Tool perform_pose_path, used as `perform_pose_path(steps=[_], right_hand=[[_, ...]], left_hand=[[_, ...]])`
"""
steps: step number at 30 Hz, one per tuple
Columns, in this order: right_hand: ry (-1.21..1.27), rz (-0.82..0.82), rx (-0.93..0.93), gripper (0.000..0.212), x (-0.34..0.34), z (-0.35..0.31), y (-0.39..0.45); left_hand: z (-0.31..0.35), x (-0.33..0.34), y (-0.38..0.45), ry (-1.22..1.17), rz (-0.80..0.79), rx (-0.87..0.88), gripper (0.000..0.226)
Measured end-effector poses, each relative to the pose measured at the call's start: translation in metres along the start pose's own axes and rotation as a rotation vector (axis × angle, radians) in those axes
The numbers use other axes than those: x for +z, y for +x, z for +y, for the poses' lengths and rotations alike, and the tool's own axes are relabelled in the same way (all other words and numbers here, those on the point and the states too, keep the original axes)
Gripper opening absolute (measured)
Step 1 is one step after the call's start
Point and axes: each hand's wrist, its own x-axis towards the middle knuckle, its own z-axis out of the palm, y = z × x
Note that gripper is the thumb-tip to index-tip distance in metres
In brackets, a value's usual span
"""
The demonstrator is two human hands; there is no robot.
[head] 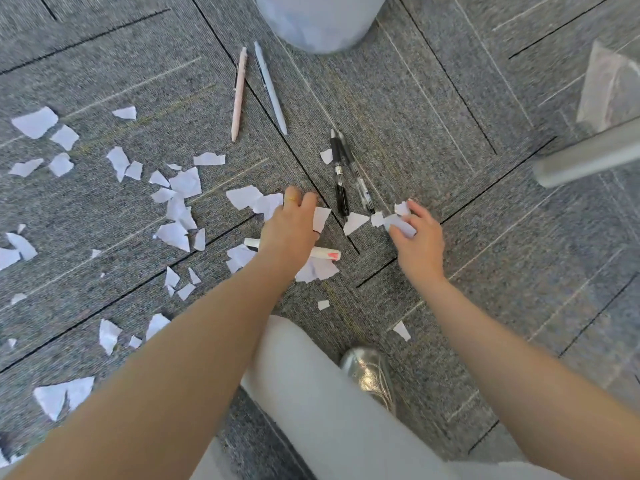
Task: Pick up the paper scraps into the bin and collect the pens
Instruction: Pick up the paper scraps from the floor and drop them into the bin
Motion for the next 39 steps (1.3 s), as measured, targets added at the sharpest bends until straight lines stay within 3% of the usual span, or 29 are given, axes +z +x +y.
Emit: perform_pose_path(steps=[8, 14, 17, 20, 22, 26, 34, 39], right_hand=[[0.021, 0.066, -0.097, 0.02, 0.009, -0.005, -0.007], [0.193, 0.071, 0.029, 0.009, -0.001, -0.015, 0.0], [0.353, 0.0, 0.143, 0.025, -0.004, -0.019, 0.001], [0.293, -0.085, 0.097, 0.039, 0.007, -0.02, -0.006], [0.204, -0.054, 0.061, 0.041, 0.014, -0.02, -0.009], [0.105, -0.02, -0.034, 0.025, 0.018, -0.024, -0.011], [0.251, -0.016, -0.115, 0.015, 0.018, -0.038, -0.024], [0.098, -0.126, -0.104, 0.033, 0.026, -0.038, -0.023]], left_hand=[[-0.007, 0.002, 0.005, -0.126, -0.022, 0.016, 0.012], [-0.017, -0.01, 0.018, -0.233, -0.11, 0.075, 0.022], [-0.014, -0.015, 0.015, -0.339, -0.154, 0.125, 0.018], [0.001, -0.017, 0.013, -0.467, -0.186, 0.155, 0.017], [0.008, -0.009, 0.011, -0.468, -0.156, 0.126, 0.024], [0.009, 0.01, 0.005, -0.323, -0.052, 0.057, 0.045], [0.009, 0.014, 0.002, -0.254, 0.056, 0.069, 0.017], [0.003, 0.011, 0.008, -0.238, 0.015, 0.154, 0.008]])
